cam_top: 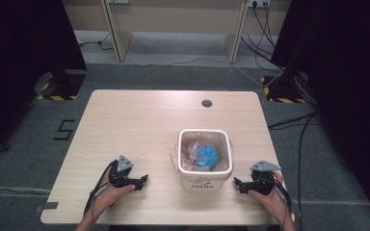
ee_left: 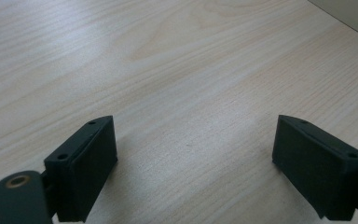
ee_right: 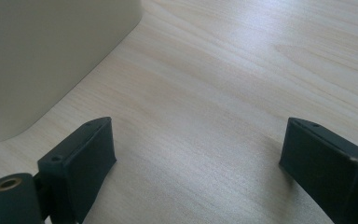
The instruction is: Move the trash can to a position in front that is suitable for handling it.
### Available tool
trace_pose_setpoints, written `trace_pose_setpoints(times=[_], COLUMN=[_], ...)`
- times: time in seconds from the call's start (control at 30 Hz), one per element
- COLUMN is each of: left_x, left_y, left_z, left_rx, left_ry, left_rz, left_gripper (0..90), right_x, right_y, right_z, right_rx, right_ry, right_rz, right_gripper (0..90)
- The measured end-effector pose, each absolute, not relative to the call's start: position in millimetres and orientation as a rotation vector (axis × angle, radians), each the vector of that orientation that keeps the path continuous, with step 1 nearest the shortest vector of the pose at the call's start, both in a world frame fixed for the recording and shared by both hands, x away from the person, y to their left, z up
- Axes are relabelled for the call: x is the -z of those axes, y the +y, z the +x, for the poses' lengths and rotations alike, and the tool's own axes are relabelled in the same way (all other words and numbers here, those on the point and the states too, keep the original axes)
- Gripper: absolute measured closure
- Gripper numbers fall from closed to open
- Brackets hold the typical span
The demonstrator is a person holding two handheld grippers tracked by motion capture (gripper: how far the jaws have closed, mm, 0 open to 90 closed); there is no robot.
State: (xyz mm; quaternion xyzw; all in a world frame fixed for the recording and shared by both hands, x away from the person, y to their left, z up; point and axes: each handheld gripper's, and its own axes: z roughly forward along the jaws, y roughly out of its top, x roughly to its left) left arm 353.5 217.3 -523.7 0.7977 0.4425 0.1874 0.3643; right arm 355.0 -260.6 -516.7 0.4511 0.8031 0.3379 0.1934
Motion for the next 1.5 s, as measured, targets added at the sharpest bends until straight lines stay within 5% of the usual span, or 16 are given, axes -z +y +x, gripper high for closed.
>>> trace_pose_setpoints(times=[0.63,1.0,1.5], left_x=[522.9,498.1,486.2], left_y=[213.0,174.3,129.2], left_z=[354.2,362.3,366.1], left_rx=[-0.449,-0.32,-0.256], left_ry=[1.16,1.213,1.131], left_rz=[2.006,1.806,1.819], left_gripper=[14.9,14.7,15.3], right_x=[508.7,484.4,481.2], right_y=[-265.9,-258.6,-237.2], right_z=[357.9,356.0,353.9], right_rx=[-1.089,-1.199,-1.237], right_ry=[2.221,2.169,2.209], right_rz=[1.333,1.374,1.336], right_gripper=[16.0,16.7,20.8])
